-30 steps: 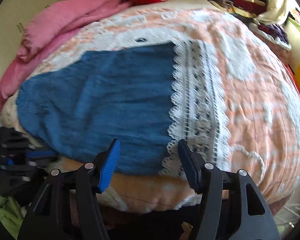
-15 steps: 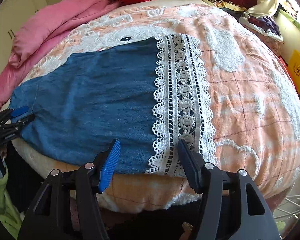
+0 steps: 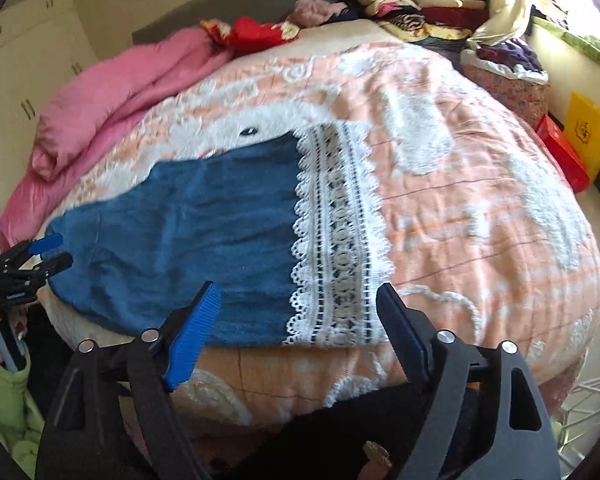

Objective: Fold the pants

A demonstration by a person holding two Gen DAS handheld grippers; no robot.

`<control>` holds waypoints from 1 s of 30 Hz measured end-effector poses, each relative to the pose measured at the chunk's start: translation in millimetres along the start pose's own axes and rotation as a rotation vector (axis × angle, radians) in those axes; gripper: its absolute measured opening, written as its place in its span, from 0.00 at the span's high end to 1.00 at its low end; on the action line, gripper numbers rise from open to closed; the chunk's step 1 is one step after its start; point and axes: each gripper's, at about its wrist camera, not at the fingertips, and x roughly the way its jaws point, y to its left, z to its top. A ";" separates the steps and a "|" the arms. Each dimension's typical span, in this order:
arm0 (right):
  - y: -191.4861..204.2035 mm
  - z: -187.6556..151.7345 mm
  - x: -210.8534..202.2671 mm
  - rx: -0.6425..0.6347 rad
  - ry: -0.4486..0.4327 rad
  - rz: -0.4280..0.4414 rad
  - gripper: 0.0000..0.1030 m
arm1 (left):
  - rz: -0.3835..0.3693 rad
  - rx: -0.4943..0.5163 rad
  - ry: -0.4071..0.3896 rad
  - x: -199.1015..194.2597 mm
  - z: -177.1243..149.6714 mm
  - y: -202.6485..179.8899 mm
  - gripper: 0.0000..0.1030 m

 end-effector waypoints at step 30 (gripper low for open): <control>-29.1 -5.8 7.2 0.121 -0.036 0.030 0.22 | -0.222 0.300 0.074 128.0 147.2 -131.1 0.11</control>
